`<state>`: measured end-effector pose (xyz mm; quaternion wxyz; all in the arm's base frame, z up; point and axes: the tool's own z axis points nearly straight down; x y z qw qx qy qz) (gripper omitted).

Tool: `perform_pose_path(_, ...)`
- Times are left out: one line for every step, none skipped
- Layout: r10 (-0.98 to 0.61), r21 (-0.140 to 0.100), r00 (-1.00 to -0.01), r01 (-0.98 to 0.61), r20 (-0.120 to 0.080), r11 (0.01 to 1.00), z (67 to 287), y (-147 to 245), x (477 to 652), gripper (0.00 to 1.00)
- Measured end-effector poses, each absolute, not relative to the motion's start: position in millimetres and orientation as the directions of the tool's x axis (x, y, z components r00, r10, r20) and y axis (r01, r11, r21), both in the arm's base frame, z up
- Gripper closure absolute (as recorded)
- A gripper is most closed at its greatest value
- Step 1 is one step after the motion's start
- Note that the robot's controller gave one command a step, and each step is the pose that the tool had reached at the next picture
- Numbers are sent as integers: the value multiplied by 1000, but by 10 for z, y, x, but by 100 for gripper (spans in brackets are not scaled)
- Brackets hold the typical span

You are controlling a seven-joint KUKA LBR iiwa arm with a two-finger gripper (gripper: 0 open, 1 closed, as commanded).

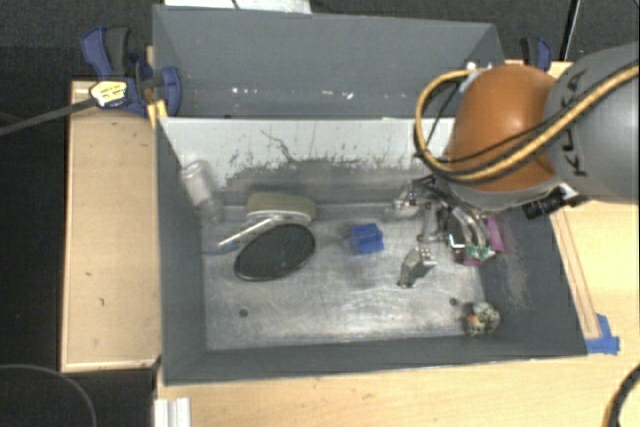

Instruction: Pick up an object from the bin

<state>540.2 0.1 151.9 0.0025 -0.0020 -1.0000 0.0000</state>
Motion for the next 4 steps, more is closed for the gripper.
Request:
perform_pose_path(-154,3,-988,-154,-3,988,839,809,5868,0)
perform_pose_path(-192,3,-981,-192,-2,981,769,1660,5671,0)
perform_pose_path(-230,-6,-973,-230,-1,973,706,2268,5519,0)
perform_pose_path(-225,0,-974,-225,-6,974,723,2268,5534,100)
